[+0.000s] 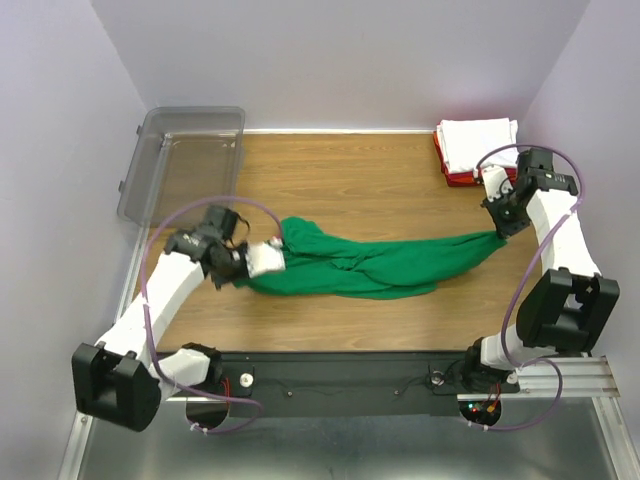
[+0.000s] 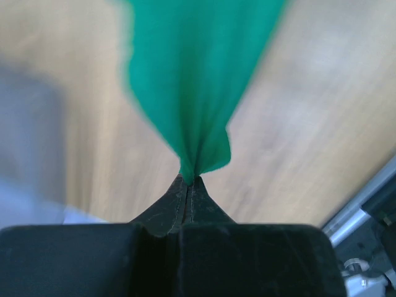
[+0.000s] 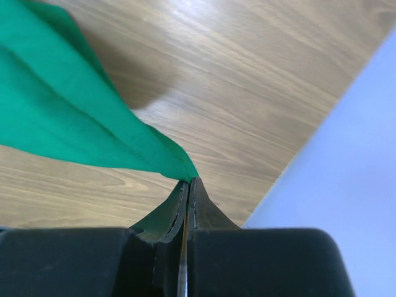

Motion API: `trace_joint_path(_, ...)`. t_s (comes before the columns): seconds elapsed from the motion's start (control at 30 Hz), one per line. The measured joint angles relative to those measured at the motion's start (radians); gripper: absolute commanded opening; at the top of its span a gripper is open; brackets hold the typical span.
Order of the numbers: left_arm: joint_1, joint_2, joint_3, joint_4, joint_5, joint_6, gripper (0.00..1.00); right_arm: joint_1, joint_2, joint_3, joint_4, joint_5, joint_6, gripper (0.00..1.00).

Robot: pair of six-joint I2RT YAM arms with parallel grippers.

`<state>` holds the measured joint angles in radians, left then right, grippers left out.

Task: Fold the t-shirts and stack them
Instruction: Flatten the tshirt out

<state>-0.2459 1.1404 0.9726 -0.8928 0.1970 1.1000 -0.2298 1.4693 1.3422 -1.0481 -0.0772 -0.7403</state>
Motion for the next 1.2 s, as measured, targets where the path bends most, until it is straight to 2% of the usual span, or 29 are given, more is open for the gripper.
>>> trace_joint_path(0.07,-0.079,-0.045,-0.095,-0.018,-0.014,0.037,0.02,0.0,0.031,0.0,-0.002,-0.011,0.0,0.0)
trace_joint_path(0.1,-0.14,-0.071,-0.164,-0.022,-0.031,0.06,0.13,0.0,0.047,0.0,-0.003,-0.014,0.001,0.01)
trace_joint_path(0.17,-0.203,-0.104,-0.247,-0.047,-0.055,0.092,0.27,0.0,0.073,0.0,-0.004,-0.018,0.002,0.01)
trace_joint_path(0.23,-0.229,-0.136,-0.294,-0.061,-0.094,0.113,0.4,0.0,0.089,0.0,-0.005,-0.021,0.001,0.01)
trace_joint_path(0.27,-0.233,-0.145,-0.299,-0.063,-0.109,0.115,0.52,0.0,0.091,0.0,-0.005,-0.021,0.001,0.0)
trace_joint_path(0.33,-0.237,-0.153,-0.29,-0.04,-0.126,0.114,0.67,0.0,0.091,-0.001,-0.005,-0.021,0.001,0.01)
trace_joint_path(0.37,-0.237,-0.144,-0.268,-0.031,-0.12,0.1,0.93,0.0,0.091,-0.001,-0.006,-0.021,0.001,0.0)
trace_joint_path(0.4,-0.237,-0.125,-0.235,-0.026,-0.108,0.082,0.99,0.0,0.091,-0.001,-0.006,-0.021,0.001,0.01)
trace_joint_path(0.47,-0.237,-0.076,-0.156,-0.012,-0.07,0.051,0.99,0.0,0.091,-0.002,-0.008,-0.023,0.001,0.01)
trace_joint_path(0.5,-0.237,-0.019,-0.079,0.027,-0.039,0.024,0.99,0.0,0.091,-0.002,-0.007,-0.024,0.002,0.01)
trace_joint_path(0.6,-0.237,0.072,-0.005,0.16,0.002,-0.031,0.99,0.0,0.092,-0.002,-0.008,-0.026,0.003,0.01)
trace_joint_path(0.83,-0.237,0.272,0.016,0.406,0.062,-0.119,0.98,0.0,0.127,-0.002,-0.007,-0.04,0.007,0.01)
trace_joint_path(0.97,-0.237,0.378,0.04,0.492,0.067,-0.13,0.91,0.0,0.152,-0.002,-0.007,-0.047,0.01,0.01)
trace_joint_path(1.07,-0.237,0.442,0.067,0.538,0.068,-0.131,0.72,0.0,0.163,-0.002,-0.007,-0.05,0.012,0.01)
trace_joint_path(1.1,-0.237,0.464,0.08,0.554,0.068,-0.136,0.55,0.0,0.164,-0.002,-0.007,-0.051,0.012,0.01)
trace_joint_path(1.17,-0.237,0.494,0.108,0.564,0.068,-0.146,0.35,0.0,0.167,-0.002,-0.007,-0.051,0.012,0.01)
trace_joint_path(1.2,-0.237,0.517,0.133,0.57,0.069,-0.151,0.31,0.0,0.169,-0.002,-0.007,-0.051,0.012,0.01)
